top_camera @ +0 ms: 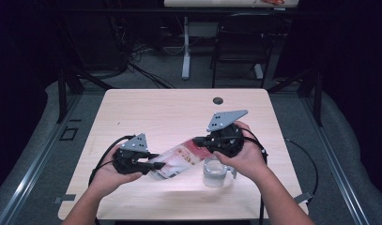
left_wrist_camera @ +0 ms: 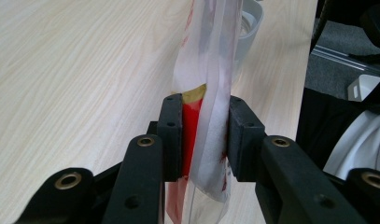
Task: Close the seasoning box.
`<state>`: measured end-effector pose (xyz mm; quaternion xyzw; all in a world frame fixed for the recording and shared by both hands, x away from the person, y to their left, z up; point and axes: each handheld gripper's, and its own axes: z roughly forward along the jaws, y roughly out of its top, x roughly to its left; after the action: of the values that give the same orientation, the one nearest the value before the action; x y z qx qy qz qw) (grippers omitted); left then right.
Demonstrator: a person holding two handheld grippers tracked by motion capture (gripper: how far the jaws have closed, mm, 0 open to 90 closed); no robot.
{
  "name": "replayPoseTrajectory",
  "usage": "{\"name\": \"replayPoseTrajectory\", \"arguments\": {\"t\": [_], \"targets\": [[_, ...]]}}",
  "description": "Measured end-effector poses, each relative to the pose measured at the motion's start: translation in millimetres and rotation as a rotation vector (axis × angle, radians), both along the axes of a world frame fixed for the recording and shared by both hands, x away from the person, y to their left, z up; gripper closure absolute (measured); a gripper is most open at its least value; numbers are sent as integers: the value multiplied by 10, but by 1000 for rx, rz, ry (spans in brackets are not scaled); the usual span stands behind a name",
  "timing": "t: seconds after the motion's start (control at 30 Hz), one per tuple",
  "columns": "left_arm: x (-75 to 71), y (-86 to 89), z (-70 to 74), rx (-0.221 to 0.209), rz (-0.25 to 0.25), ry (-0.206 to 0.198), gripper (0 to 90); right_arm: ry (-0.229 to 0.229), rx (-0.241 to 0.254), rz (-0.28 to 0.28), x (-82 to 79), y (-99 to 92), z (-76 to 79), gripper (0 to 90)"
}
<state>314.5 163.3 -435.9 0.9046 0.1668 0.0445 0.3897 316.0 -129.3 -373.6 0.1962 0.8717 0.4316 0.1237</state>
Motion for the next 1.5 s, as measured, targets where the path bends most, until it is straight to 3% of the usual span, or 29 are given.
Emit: {"name": "replayPoseTrajectory", "arguments": {"t": [0.57,1.0,1.5], "targets": [[28,-37,164,34,-10,-11,739,10,16,-12,-24,-109,-40,900],[60,-37,211,26,-6,-10,780,15,13,-18,-29,-146,-76,900],[47,-85,287,48,-22,-24,818,29,13,-30,-38,-195,-115,900]]}}
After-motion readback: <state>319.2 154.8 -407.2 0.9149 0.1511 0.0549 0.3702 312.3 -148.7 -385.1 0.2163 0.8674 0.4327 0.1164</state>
